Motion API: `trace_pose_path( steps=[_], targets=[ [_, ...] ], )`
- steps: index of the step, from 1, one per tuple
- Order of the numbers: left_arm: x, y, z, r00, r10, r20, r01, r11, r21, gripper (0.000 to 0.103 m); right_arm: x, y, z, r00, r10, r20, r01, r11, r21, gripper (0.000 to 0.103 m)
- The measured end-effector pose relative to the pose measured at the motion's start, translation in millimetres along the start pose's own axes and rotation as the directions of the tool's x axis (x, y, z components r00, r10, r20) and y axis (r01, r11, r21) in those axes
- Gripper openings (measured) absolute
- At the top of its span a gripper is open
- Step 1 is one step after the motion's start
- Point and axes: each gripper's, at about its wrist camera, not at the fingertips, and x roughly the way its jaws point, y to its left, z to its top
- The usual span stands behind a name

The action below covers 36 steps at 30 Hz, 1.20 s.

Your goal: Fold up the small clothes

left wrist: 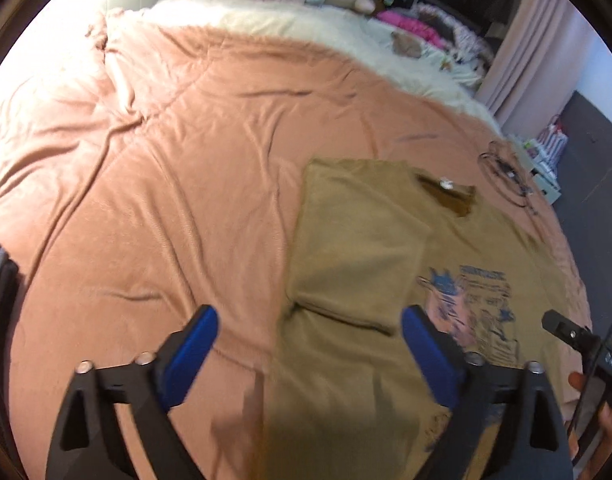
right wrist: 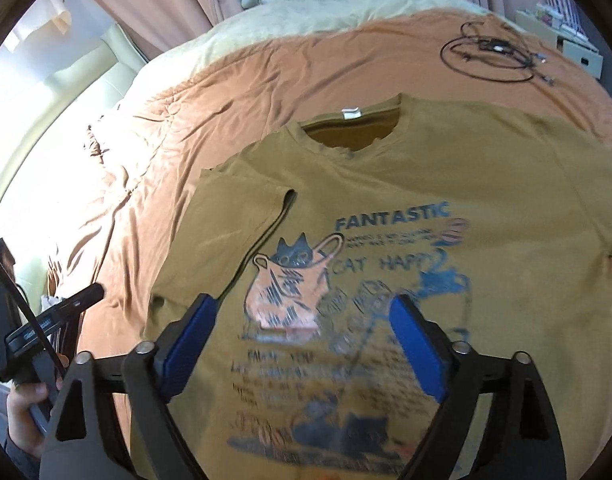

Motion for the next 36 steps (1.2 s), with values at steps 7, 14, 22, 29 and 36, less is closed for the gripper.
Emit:
trace_pose_path(
  steps=[7, 14, 22, 29, 36],
  targets=[
    [-47.2, -20.6, -24.1, 0.997, -0.024, 0.073, 0.023, 0.999, 0.023, 0.100, -54.3, -11.5, -26.0, 0.998, -0.029, 0.051, 0.029, 1.000, -0.008, 0.092],
    [-65.8, -47.7, -39.4, 0.991, -0.078, 0.105, 0.074, 0.996, 0.043, 0.100, -87.7, -30.0, -39.0, 0.996, -0.059, 0.065, 0.059, 0.998, -0.011, 0.092],
    [-56.7, -100.3, -44.4, 0.990, -0.122, 0.076, 0.115, 0.989, 0.089, 0.100, -130.7, -71.9, -47.9, 0.983, -0.125, 0.131, 0.129, 0.991, -0.024, 0.092],
    [-37.7, -160.4, -44.0, 0.984, -0.167, 0.057, 0.154, 0.972, 0.178, 0.100, -150.7, -113.6, -50.2, 0.977, -0.176, 0.124, 0.172, 0.984, 0.043, 0.092],
    [-8.6, -213.8, -33.5, 0.976, -0.219, -0.002, 0.213, 0.947, 0.239, 0.099, -162.4, -160.6, -40.0, 0.972, -0.199, 0.126, 0.181, 0.973, 0.142, 0.092]
  ],
)
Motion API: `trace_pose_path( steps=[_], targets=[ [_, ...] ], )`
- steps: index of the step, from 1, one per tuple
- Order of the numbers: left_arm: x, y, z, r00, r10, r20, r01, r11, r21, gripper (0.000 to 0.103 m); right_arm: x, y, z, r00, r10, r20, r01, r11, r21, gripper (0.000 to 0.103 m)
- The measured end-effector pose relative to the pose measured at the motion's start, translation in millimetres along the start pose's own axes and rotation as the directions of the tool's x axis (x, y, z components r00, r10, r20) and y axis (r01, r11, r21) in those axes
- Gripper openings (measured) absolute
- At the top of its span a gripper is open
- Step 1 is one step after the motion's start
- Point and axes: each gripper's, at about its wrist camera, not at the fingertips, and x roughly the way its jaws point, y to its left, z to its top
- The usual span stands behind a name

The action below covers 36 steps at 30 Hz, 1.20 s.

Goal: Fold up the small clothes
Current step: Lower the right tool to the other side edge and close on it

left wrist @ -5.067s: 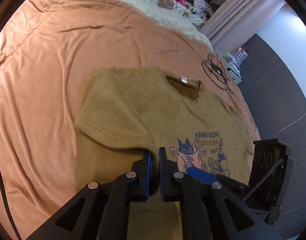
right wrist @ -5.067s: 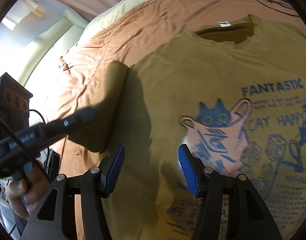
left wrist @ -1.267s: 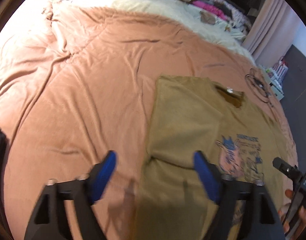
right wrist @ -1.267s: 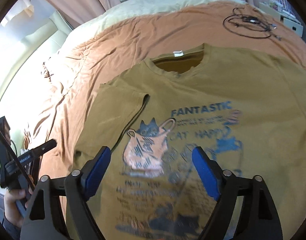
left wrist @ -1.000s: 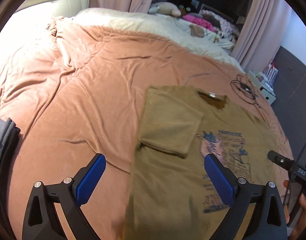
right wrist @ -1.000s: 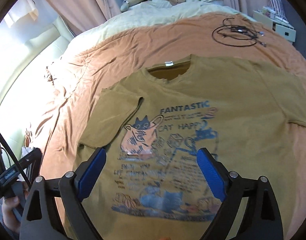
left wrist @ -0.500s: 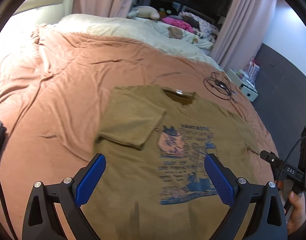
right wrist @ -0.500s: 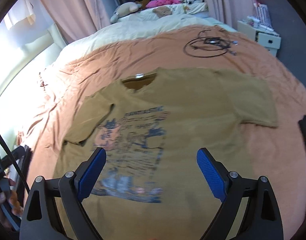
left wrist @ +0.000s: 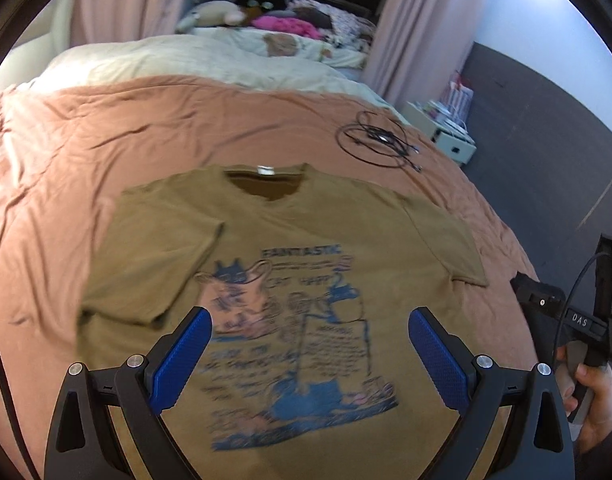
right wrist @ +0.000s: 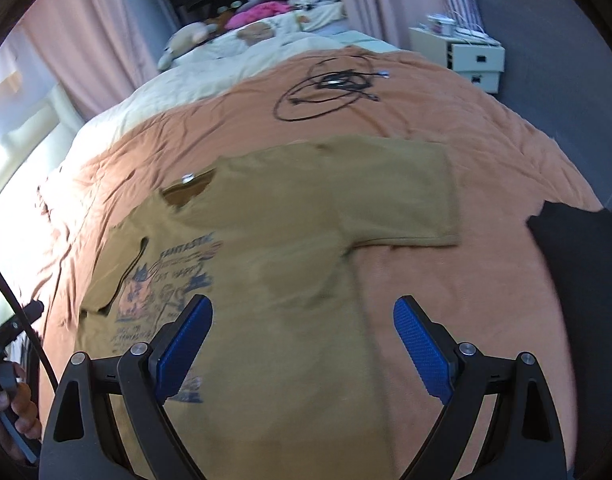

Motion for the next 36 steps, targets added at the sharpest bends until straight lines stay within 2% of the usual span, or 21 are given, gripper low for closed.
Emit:
trace_pose_path(
  steps=[5, 7, 9, 11, 13, 17, 20, 26, 31, 33, 36],
  targets=[
    [34.1, -26.2, 14.4, 0.999, -0.033, -0.022, 0.034, 0.999, 0.029, 0.097, 14.0, -31.4, 13.7, 1.000, 0.002, 0.008, -0.002, 0.998, 0.059, 0.092],
    [49.8, -33.6, 19.2, 0.998, -0.041, -0.043, 0.043, 0.998, 0.035, 0.092, 23.6, -45.8, 19.5, 1.000, 0.013, 0.011, -0.014, 0.995, 0.095, 0.091],
    [68.4, -40.8, 23.6, 0.995, -0.064, -0.073, 0.066, 0.997, 0.029, 0.086, 34.0, -58.0, 24.6, 1.000, 0.015, 0.014, -0.017, 0.993, 0.118, 0.088],
    [86.6, -48.9, 27.5, 0.993, -0.077, -0.094, 0.080, 0.996, 0.030, 0.082, 45.8, -71.3, 29.7, 1.000, 0.023, 0.008, -0.023, 0.990, 0.140, 0.076],
    [101.0, -56.8, 31.2, 0.990, -0.089, -0.106, 0.093, 0.995, 0.035, 0.076, 61.2, -84.1, 35.5, 0.999, 0.035, -0.008, -0.033, 0.985, 0.168, 0.072],
    [135.1, -76.2, 37.9, 0.984, -0.114, -0.138, 0.122, 0.991, 0.051, 0.068, 84.7, -111.1, 46.4, 0.999, 0.048, -0.013, -0.044, 0.975, 0.220, 0.071],
    [156.9, -86.5, 41.4, 0.978, -0.138, -0.159, 0.149, 0.987, 0.060, 0.061, 102.5, -128.0, 52.5, 0.997, 0.075, -0.018, -0.067, 0.964, 0.257, 0.061],
    [201.6, -107.9, 44.8, 0.962, -0.175, -0.211, 0.194, 0.978, 0.074, 0.047, 136.2, -155.2, 61.7, 0.995, 0.095, -0.042, -0.077, 0.945, 0.318, 0.053],
    [234.1, -119.8, 45.9, 0.947, -0.200, -0.253, 0.224, 0.972, 0.068, 0.028, 151.5, -168.3, 69.9, 0.989, 0.148, -0.016, -0.132, 0.920, 0.370, 0.049],
    [243.7, -125.4, 46.3, 0.941, -0.211, -0.266, 0.235, 0.970, 0.063, 0.024, 159.2, -173.4, 75.2, 0.983, 0.182, -0.004, -0.166, 0.903, 0.396, 0.042],
    [255.0, -136.1, 47.8, 0.930, -0.236, -0.282, 0.263, 0.963, 0.060, 0.023, 171.0, -174.2, 83.7, 0.983, 0.185, -0.017, -0.164, 0.906, 0.391, 0.025]
  ],
)
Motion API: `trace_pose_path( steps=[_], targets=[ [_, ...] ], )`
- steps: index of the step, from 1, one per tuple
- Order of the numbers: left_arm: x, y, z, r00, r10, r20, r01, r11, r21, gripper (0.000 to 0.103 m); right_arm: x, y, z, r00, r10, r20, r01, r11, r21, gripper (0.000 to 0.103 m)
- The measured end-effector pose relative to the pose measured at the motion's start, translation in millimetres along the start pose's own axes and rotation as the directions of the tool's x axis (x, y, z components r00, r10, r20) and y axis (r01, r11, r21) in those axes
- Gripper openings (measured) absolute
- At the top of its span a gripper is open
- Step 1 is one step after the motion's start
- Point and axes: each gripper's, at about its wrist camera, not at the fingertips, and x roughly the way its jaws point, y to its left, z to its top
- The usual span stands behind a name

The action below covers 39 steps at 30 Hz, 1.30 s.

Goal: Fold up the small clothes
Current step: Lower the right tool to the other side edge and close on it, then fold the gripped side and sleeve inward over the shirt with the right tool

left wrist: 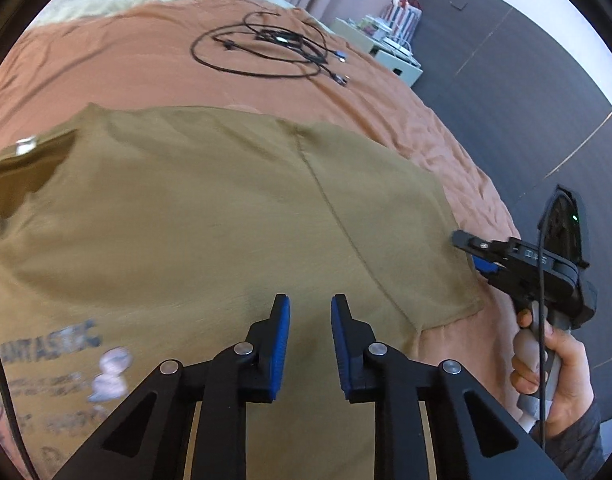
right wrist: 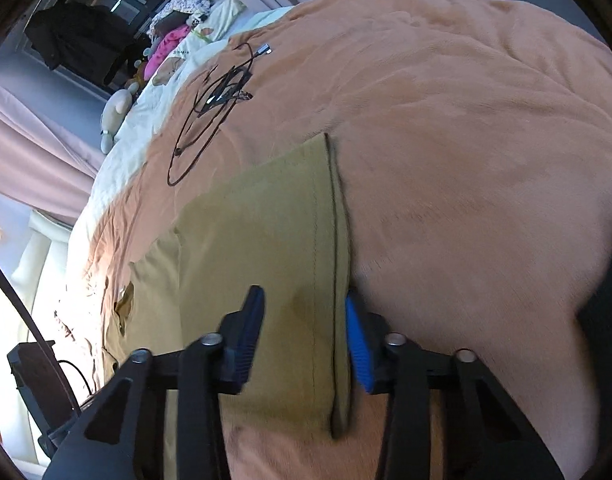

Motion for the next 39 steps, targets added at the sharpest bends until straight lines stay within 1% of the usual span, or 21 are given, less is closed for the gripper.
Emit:
trace_pose_path(
  steps=[1, 2, 3, 4, 6, 11, 15, 19, 21, 23, 25, 30, 32, 37, 39],
  targets=[
    [2.0, -2.2, 0.8, 1.000, -0.009, -0.002, 0.009, 1.000, 0.002, 0.022, 3.7, 1.1, 3.8, 1.000, -0.008, -0.010, 0.008, 1.000, -0.002, 0.013],
    [3.7, -3.6, 1.5, 1.000, -0.018, -0.004, 0.018, 1.000, 0.003, 0.022, 4.6, 0.5, 5.3, 1.000, -0.017, -0.015, 0.017, 1.000, -0.003, 0.004],
    [6.2, -6.6, 2.1, 1.000, -0.028, -0.008, 0.028, 1.000, 0.004, 0.022, 4.3, 1.6, 8.2, 0.999, -0.030, -0.019, 0.030, 1.000, -0.003, 0.002],
    [7.9, -9.0, 2.3, 0.999, -0.034, -0.011, 0.035, 0.999, 0.007, 0.019, 1.9, 3.4, 8.5, 1.000, -0.024, -0.015, 0.023, 1.000, -0.004, 0.001],
    [12.7, -15.0, 3.0, 0.999, -0.044, -0.022, 0.045, 0.999, 0.020, 0.016, -7.0, 13.4, 11.4, 1.000, -0.007, 0.002, 0.007, 1.000, -0.025, 0.000],
    [22.4, -33.0, -0.4, 0.996, -0.081, -0.044, 0.083, 0.995, 0.051, 0.016, -29.4, 44.1, 10.4, 1.000, 0.019, 0.022, -0.017, 0.995, -0.096, 0.000],
    [29.6, -38.3, -6.3, 0.994, -0.085, -0.068, 0.090, 0.994, 0.063, 0.011, -46.5, 63.2, 9.1, 0.999, 0.043, 0.025, -0.039, 0.990, -0.137, 0.000],
    [41.9, -38.7, -11.8, 0.987, -0.121, -0.107, 0.124, 0.992, 0.025, 0.011, -51.2, 81.9, 7.4, 0.998, 0.061, 0.015, -0.057, 0.983, -0.173, 0.000],
    [43.8, -42.2, -12.2, 0.982, -0.136, -0.130, 0.142, 0.989, 0.036, 0.011, -50.0, 89.7, 5.9, 0.998, 0.065, 0.003, -0.063, 0.980, -0.187, 0.000],
    [36.9, -42.2, -11.4, 0.981, -0.142, -0.135, 0.150, 0.987, 0.055, 0.011, -50.0, 96.0, 5.6, 0.997, 0.074, 0.002, -0.073, 0.977, -0.201, 0.000],
    [27.2, -37.0, -9.9, 0.984, -0.128, -0.125, 0.135, 0.990, 0.052, 0.011, -51.0, 103.0, 5.3, 0.997, 0.075, 0.005, -0.073, 0.973, -0.221, 0.000],
    [-10.8, -11.5, -5.3, 0.995, -0.073, -0.069, 0.076, 0.997, 0.035, 0.011, -46.1, 118.4, -2.4, 0.997, 0.078, -0.009, -0.078, 0.965, -0.249, 0.000],
    [-25.9, 0.3, -7.1, 0.997, -0.051, -0.062, 0.052, 0.999, 0.016, 0.011, -42.3, 125.3, -7.0, 0.996, 0.082, -0.018, -0.084, 0.963, -0.255, 0.000],
    [-56.5, 25.0, -12.7, 0.999, 0.005, -0.044, -0.004, 1.000, 0.010, 0.011, -30.4, 144.8, -21.2, 0.995, 0.080, -0.051, -0.091, 0.955, -0.282, 0.000],
    [-74.4, 39.5, -17.9, 0.999, 0.021, -0.036, -0.021, 1.000, -0.005, 0.011, -23.0, 154.5, -29.2, 0.995, 0.078, -0.068, -0.095, 0.952, -0.293, 0.000]
  ],
)
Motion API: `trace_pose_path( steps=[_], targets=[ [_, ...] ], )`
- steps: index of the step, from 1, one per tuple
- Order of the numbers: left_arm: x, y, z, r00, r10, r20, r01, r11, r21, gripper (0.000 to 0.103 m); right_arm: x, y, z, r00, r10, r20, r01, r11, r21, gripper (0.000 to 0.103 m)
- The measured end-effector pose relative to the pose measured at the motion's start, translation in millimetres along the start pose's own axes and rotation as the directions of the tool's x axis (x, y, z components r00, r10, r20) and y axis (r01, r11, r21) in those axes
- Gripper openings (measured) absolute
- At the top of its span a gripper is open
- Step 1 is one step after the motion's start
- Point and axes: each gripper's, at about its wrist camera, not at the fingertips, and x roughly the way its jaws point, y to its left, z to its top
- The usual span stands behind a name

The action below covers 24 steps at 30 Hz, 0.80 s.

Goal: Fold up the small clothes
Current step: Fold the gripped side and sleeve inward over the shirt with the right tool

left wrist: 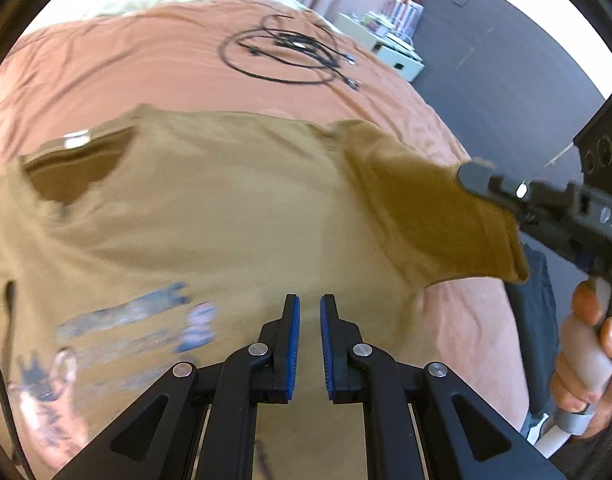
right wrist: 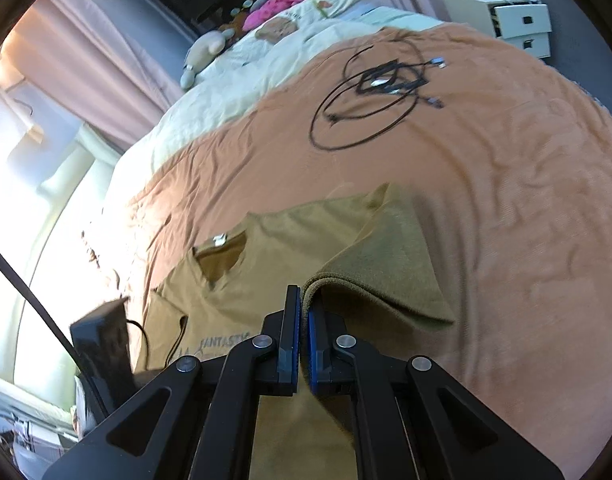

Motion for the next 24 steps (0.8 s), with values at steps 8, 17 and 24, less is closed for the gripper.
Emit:
trace_pose_path(
  steps=[8, 17, 24],
  targets=[
    [-38.3, 39.9, -12.7, 0.998, 0.060, 0.027, -0.059, 0.997, -0.043, 0.011, 41.2, 27.7, -12.5, 0.997, 0.009, -0.071, -0.010, 1.000, -0.021, 0.000],
    [-60.4, 58.1, -20.9, 0.992, 0.116, 0.047, -0.112, 0.990, -0.084, 0.058, 64.7, 45.2, -20.5, 0.990, 0.063, -0.129, -0.066, 0.998, -0.021, 0.062],
    [-35.9, 39.1, -14.5, 0.994, 0.102, 0.041, -0.099, 0.994, -0.050, 0.064, 38.0, 9.2, -18.3, 0.997, 0.028, -0.066, -0.028, 1.000, 0.001, 0.069]
  ],
)
